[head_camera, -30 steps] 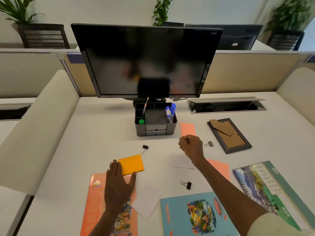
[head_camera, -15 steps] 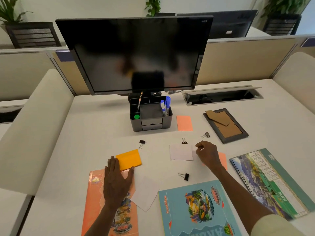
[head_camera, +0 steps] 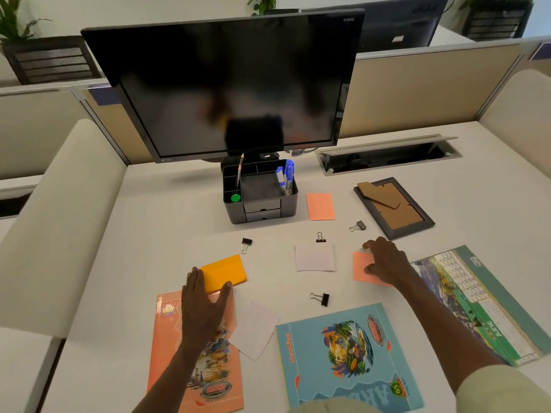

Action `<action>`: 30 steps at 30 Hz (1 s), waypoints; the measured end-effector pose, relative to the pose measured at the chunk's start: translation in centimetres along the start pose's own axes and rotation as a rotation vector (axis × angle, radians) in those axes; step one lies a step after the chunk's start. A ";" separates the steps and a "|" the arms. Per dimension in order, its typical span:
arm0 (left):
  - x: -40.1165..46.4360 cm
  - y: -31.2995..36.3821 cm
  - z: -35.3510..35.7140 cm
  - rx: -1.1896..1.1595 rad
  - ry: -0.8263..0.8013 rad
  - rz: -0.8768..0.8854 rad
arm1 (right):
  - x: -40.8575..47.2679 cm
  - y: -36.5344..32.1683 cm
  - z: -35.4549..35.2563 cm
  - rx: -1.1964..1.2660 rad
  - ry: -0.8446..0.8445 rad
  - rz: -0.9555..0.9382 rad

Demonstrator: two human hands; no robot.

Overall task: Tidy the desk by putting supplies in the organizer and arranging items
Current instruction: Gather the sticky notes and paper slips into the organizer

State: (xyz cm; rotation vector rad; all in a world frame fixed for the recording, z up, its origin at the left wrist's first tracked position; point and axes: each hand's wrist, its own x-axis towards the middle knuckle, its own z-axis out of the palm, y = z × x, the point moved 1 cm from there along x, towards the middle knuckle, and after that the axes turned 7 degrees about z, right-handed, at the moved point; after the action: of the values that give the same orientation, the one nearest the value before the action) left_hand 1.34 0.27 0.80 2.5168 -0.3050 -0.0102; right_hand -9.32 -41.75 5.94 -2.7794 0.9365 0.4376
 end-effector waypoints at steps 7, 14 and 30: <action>2.2 1.8 -1.7 -0.086 0.016 -0.132 | 0.3 -0.4 -0.6 -0.046 -0.020 -0.038; 4.4 1.8 -2.2 0.028 -0.195 0.076 | 0.6 -0.6 -1.4 -0.068 -0.012 -0.083; 7.8 3.4 -5.2 -0.017 -0.277 -0.021 | -2.4 -2.4 -4.3 0.231 0.168 -0.036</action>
State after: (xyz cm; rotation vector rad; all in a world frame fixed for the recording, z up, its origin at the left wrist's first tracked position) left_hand 8.60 -1.22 7.47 2.5010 -0.3875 -0.3697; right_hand -8.68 -39.60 10.99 -2.6460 0.9059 0.0841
